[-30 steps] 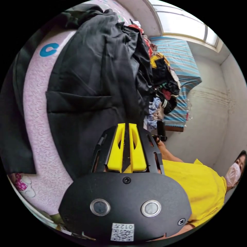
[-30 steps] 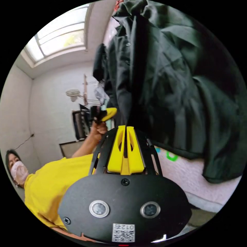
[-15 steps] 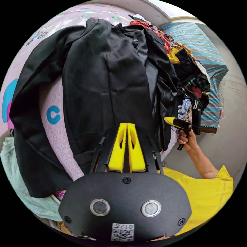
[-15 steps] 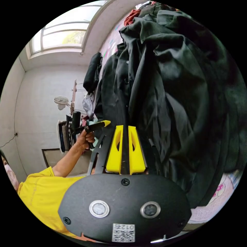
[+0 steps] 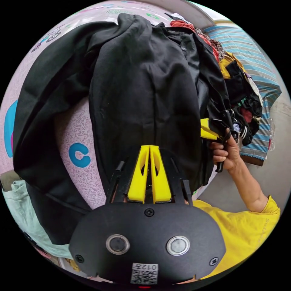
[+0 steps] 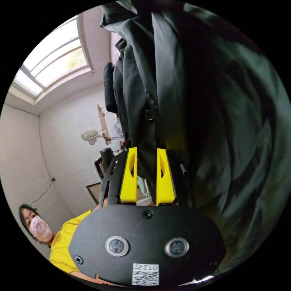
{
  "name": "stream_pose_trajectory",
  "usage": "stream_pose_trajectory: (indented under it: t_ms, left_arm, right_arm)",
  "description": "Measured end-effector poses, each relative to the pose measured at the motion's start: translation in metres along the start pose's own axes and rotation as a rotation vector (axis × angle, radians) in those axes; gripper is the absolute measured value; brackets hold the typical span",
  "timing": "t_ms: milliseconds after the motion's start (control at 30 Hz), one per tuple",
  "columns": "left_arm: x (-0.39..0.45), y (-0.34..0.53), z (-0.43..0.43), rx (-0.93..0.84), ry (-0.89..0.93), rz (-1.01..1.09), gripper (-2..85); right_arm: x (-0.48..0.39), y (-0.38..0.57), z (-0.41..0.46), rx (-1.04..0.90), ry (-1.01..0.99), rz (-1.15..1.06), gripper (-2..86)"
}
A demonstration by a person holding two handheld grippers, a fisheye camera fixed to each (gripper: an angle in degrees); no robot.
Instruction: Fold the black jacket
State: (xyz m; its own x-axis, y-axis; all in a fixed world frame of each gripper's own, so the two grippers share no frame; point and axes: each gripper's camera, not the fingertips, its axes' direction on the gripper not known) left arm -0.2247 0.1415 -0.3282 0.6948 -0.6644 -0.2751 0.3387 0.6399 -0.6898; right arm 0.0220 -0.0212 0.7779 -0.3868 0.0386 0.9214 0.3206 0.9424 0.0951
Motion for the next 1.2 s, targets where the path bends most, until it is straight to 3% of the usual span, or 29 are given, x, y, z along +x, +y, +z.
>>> stream_pose_trajectory:
  t_ms: [267, 333, 400, 500, 600, 800, 1100, 1200]
  left_arm:
    - [-0.001, -0.012, -0.006, -0.001, 0.026, 0.005, 0.6]
    - [-0.001, -0.014, -0.007, 0.000, 0.032, 0.007, 0.6]
    - [0.000, -0.017, -0.008, -0.002, 0.029, 0.006, 0.6]
    - [0.001, -0.022, -0.011, -0.023, 0.022, 0.002, 0.6]
    - [0.009, -0.027, -0.019, -0.032, -0.050, 0.002, 0.6]
    - [0.037, -0.059, -0.065, 0.146, -0.143, 0.105, 0.6]
    - [0.019, -0.131, -0.103, 0.246, -0.192, 0.090, 0.5]
    - [0.008, -0.144, -0.104, 0.225, -0.228, 0.071, 0.5]
  right_arm:
    - [-0.051, 0.050, -0.011, 0.315, 0.185, -0.210, 0.9]
    - [-0.072, 0.063, -0.003, 0.331, 0.308, -0.323, 0.7]
    - [-0.108, 0.084, 0.036, 0.274, 0.560, -0.583, 0.5]
    - [-0.115, 0.080, 0.092, 0.119, 0.844, -0.649, 0.4]
    - [-0.116, 0.057, 0.085, 0.224, 0.795, -0.582, 0.6]
    - [-0.148, -0.042, 0.080, 0.314, 0.749, -0.552, 1.4]
    - [-0.153, -0.160, 0.143, 0.233, 0.881, -0.513, 5.7]
    - [-0.140, -0.180, 0.163, 0.165, 0.905, -0.499, 3.2]
